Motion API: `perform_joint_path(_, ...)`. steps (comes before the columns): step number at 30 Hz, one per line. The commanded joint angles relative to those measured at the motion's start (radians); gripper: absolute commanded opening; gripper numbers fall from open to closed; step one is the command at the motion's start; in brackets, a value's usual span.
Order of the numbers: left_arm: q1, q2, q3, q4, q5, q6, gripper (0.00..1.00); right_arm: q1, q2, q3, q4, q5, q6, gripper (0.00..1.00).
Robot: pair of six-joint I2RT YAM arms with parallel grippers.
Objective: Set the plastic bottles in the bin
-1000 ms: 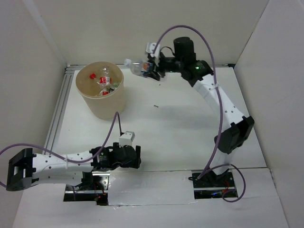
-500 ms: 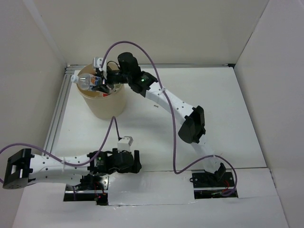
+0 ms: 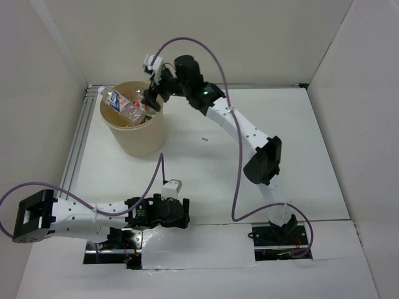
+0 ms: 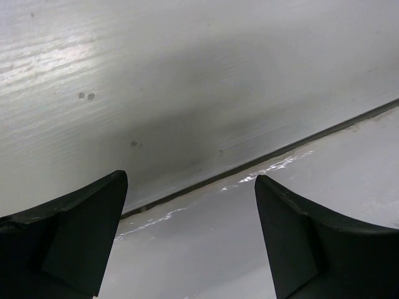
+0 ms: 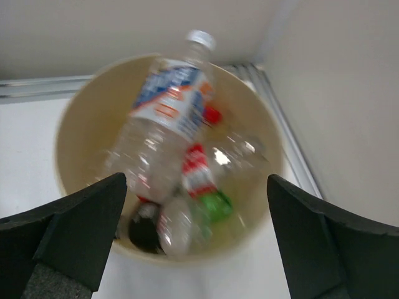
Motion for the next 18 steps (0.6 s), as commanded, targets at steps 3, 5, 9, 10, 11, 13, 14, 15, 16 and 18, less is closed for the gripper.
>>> perform_joint_path(3,-0.007,0.004,0.071,0.053,-0.070,0.084,0.97,-0.239,-0.328,-0.133,-0.237,0.248,0.130,1.00)
perform_joint_path(5,-0.007,-0.009,0.082,0.072,-0.093,0.106,0.98,-0.342,-0.439,-0.262,-0.320,0.236,0.205,1.00)
perform_joint_path(9,-0.007,-0.036,0.082,0.107,-0.093,0.170,1.00,-0.524,-0.711,-0.790,-0.289,0.346,0.234,1.00)
perform_joint_path(10,-0.007,-0.051,0.082,0.107,-0.093,0.182,1.00,-0.533,-0.760,-0.858,-0.279,0.386,0.246,1.00)
perform_joint_path(11,-0.007,-0.052,0.091,0.107,-0.093,0.193,1.00,-0.533,-0.862,-0.921,-0.260,0.464,0.247,1.00)
perform_joint_path(13,-0.007,-0.073,0.105,0.107,-0.106,0.212,1.00,-0.557,-0.963,-1.112,-0.236,0.497,0.260,1.00)
perform_joint_path(14,0.002,-0.073,0.120,0.107,-0.118,0.212,1.00,-0.567,-1.016,-1.175,-0.204,0.511,0.260,1.00)
perform_joint_path(15,0.002,-0.073,0.131,0.095,-0.130,0.227,1.00,-0.582,-1.120,-1.295,-0.183,0.511,0.260,1.00)
perform_joint_path(16,0.002,-0.073,0.151,0.077,-0.130,0.239,1.00,-0.619,-1.212,-1.401,-0.151,0.502,0.283,1.00)
perform_joint_path(18,0.002,-0.073,0.173,0.055,-0.155,0.239,1.00,-0.651,-1.288,-1.486,-0.135,0.501,0.293,1.00)
